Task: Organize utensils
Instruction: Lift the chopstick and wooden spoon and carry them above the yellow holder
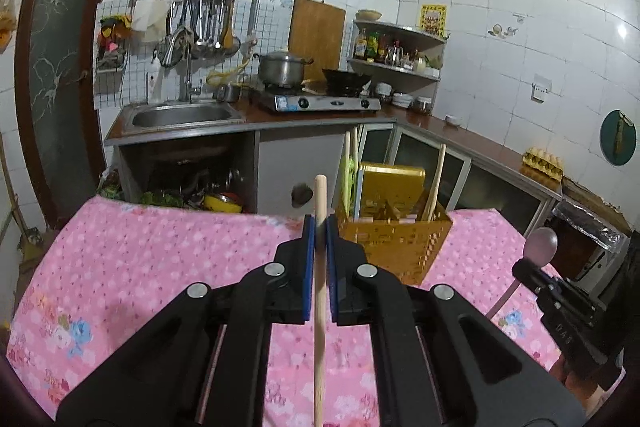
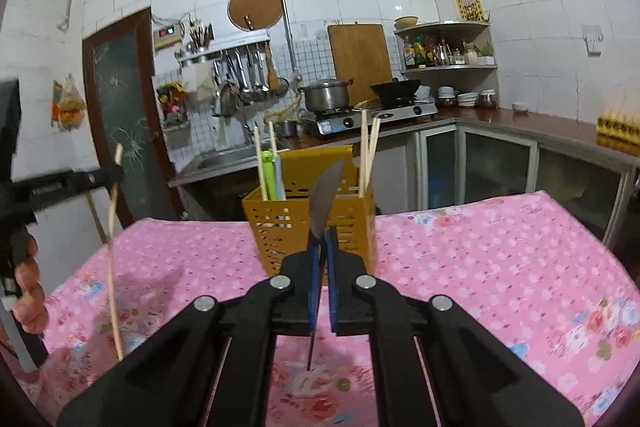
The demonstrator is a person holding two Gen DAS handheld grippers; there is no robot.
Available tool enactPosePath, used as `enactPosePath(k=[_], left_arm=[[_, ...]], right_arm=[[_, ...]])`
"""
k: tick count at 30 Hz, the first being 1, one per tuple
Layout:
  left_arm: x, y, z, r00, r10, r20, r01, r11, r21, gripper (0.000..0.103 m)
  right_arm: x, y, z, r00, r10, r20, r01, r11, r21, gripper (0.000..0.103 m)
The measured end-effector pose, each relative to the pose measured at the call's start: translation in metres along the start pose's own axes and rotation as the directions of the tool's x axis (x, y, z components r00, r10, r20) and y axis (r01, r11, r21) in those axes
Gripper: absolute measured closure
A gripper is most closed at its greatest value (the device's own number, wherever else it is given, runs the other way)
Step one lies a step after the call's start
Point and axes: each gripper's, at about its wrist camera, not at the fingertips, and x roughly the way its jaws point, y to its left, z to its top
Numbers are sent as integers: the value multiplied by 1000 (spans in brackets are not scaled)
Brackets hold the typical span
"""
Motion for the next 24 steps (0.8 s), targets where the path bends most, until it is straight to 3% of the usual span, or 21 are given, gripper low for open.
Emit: enactPosePath(k=[6, 12, 18, 24], left_arm=[[14, -12, 34, 996, -4, 86, 1, 999, 35, 99], [28, -34, 69, 980, -18, 197, 6, 998, 62, 99], [46, -58, 94, 952, -85, 294, 64, 995, 79, 99], [71, -70, 92, 916, -97, 389, 63, 993, 98, 99]], right_arm=[[17, -4, 31, 1000, -23, -5, 22, 998, -61, 99], [31, -9, 82, 999, -38, 27, 40, 996, -78, 99], [52, -6, 118, 994, -64, 94, 71, 995, -71, 99], [74, -7, 127, 981, -84, 172, 99, 992, -80, 99]])
